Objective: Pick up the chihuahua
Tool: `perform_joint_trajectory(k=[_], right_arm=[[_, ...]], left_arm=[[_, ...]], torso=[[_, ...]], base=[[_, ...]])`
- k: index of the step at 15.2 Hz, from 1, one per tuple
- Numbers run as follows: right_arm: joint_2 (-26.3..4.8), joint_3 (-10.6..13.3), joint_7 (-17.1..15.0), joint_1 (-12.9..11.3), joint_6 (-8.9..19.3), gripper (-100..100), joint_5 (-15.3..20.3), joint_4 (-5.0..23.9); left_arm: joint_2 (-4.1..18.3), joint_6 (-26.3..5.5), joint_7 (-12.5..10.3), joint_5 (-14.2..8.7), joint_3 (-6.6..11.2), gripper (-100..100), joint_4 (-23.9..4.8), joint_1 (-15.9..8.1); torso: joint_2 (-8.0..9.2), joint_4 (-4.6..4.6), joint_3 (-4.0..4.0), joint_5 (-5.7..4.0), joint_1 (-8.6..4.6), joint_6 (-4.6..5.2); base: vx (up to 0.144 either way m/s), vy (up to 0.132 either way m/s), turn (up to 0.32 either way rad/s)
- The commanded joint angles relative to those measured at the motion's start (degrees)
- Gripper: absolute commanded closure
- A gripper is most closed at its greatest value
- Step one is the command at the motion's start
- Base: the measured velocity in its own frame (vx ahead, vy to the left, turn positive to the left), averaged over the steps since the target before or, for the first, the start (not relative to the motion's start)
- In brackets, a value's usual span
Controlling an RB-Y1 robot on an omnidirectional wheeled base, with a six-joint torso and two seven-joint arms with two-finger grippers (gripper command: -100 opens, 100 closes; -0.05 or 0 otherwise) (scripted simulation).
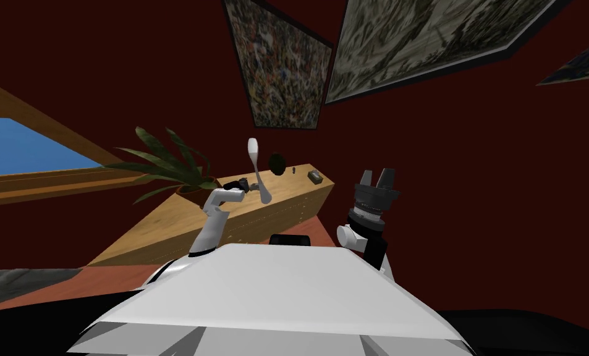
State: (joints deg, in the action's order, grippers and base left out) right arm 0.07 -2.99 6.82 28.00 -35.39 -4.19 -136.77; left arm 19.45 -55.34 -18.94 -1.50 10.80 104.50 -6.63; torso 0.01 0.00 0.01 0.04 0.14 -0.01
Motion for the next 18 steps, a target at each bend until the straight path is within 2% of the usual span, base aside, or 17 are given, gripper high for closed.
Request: perform_joint_trajectory(k=[1,4,5,6,7,12,13,15,18], right_arm=[[0.0,0.0,0.0,0.0,0.0,0,0.0,0.0],[0.0,0.0,0.0,0.0,0.0,0,0.0,0.0],[0.0,0.0,0.0,0.0,0.0,0,0.0,0.0],[0.0,0.0,0.0,0.0,0.0,0,0.0,0.0],[0.0,0.0,0.0,0.0,0.0,0,0.0,0.0],[0.0,0.0,0.0,0.0,0.0,0,0.0,0.0],[0.0,0.0,0.0,0.0,0.0,0,0.0,0.0],[0.0,0.0,0.0,0.0,0.0,0,0.0,0.0],[0.0,0.0,0.0,0.0,0.0,0,0.0,0.0]], left_arm=[[0.1,-2.9,-1.1,-0.1,0.27,-100,-1.0,-1.4],[0.2,-6.2,-2.0,-0.2,0.51,-100,-1.9,-2.5],[0.2,-6.2,-2.0,-0.2,0.51,-100,-1.9,-2.5],[0.3,-8.3,-2.8,-0.3,0.74,-100,-2.7,-3.6],[0.3,-8.5,-2.8,-0.3,0.74,-100,-2.7,-3.6],[0.4,-14.2,-4.8,-0.6,1.33,-100,-4.7,-6.3],[0.4,-14.3,-4.8,-0.6,1.33,-100,-4.7,-6.3],[0.4,-17.2,-5.8,-0.7,1.61,-100,-5.7,-7.5],[0.4,-19.0,-6.5,-0.8,1.8,-100,-6.3,-8.4]], torso=[[0.0,0.0,0.0,0.0,0.0,0.0],[0.0,0.0,0.0,-0.01,-0.02,0.03],[0.01,0.0,0.0,0.0,0.0,0.01],[0.0,0.0,0.0,0.0,-0.01,-0.01],[-0.01,0.0,-0.01,-0.01,-0.03,0.02],[-0.02,0.0,-0.01,0.0,0.0,0.01],[-0.02,0.0,-0.01,0.0,0.0,0.02],[-0.03,-0.01,-0.02,0.0,-0.02,0.01],[-0.05,-0.01,-0.03,-0.01,-0.02,0.0]], base=[[-0.018,0.024,-0.092],[-0.024,0.028,-0.112],[-0.019,0.024,-0.034],[-0.015,0.019,-0.085],[-0.015,0.021,-0.097],[-0.018,0.028,-0.093],[-0.015,0.028,-0.077],[-0.014,0.024,-0.088],[-0.011,0.023,-0.072]])
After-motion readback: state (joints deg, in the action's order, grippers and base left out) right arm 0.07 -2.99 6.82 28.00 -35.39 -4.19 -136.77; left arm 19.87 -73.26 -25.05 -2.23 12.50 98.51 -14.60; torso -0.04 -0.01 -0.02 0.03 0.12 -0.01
